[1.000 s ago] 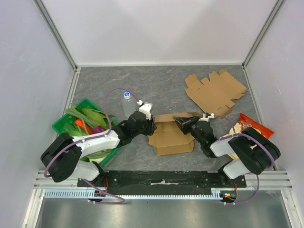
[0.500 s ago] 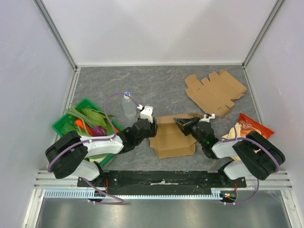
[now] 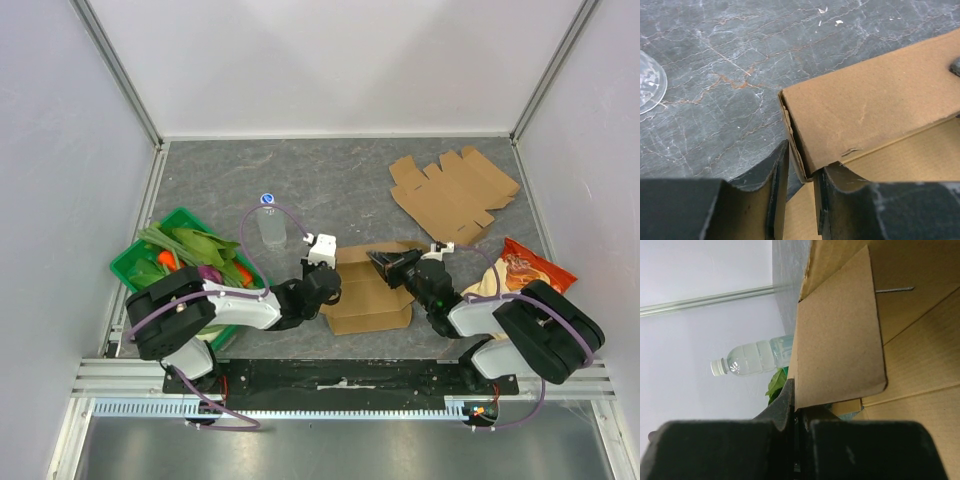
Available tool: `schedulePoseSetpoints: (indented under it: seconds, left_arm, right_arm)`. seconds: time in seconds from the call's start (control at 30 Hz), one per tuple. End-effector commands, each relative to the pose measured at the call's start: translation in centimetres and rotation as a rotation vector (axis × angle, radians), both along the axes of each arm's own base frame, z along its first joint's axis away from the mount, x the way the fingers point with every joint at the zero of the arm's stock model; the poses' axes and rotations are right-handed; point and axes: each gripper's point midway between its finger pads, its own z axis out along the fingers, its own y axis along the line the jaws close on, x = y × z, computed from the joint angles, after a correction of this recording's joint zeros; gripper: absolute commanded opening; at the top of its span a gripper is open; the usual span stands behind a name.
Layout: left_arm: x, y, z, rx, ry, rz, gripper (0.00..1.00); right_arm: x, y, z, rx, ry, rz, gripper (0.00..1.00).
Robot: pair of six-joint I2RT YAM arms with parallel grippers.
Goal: Fold the paper box
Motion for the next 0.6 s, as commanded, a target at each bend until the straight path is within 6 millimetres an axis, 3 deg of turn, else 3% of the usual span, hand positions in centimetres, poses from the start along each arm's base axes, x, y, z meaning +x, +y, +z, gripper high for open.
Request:
schedulePoseSetpoints:
  seconds: [0.0, 0.1, 0.17, 0.3, 0.4, 0.43, 0.5, 0.53, 0.57]
  left_arm:
    - [1.6, 0.9, 1.8, -0.045, -0.087, 0.175, 0.32]
    - [1.8, 1.2, 1.9, -0.060, -0.094, 0.200, 0.32]
    - [1.8, 1.1, 1.7, -0.065, -0.093, 0.208, 0.41]
    - [2.3, 0.9, 1.4, -0.058, -0.101, 0.229, 0.45]
    - [2.8, 0.9, 0.9, -0.030, -0.100, 0.278, 0.27]
    - [2.9, 1.0, 0.6, -0.042, -0.091, 0.315, 0.10]
    - [3.0, 2.1, -0.1, 0.041, -0.073, 0.395, 0.02]
    - [3.1, 2.2, -0.3, -0.005, -0.066, 0.453, 0.02]
    - [2.7, 3.2, -0.6, 0.068, -0.047, 0.488, 0.02]
  right_arm:
    - [-0.7, -0.6, -1.3, -0.044, 0.029, -0.011, 0.00]
    - [-0.9, -0.6, -1.6, -0.040, 0.041, -0.011, 0.00]
    - [-1.0, -0.6, -1.6, -0.031, 0.046, -0.010, 0.00]
    - [-1.0, -0.4, -1.7, -0.013, 0.054, -0.009, 0.00]
    - [-1.3, -0.1, -1.8, -0.003, 0.065, -0.006, 0.00]
    - [-1.3, 0.0, -1.6, 0.008, 0.060, -0.008, 0.00]
    - [-1.7, 0.2, -1.7, 0.015, 0.065, -0.005, 0.00]
    - [-1.8, 0.3, -1.7, 0.020, 0.066, -0.004, 0.00]
    - [-2.2, 0.5, -1.6, 0.028, 0.070, 0.001, 0.00]
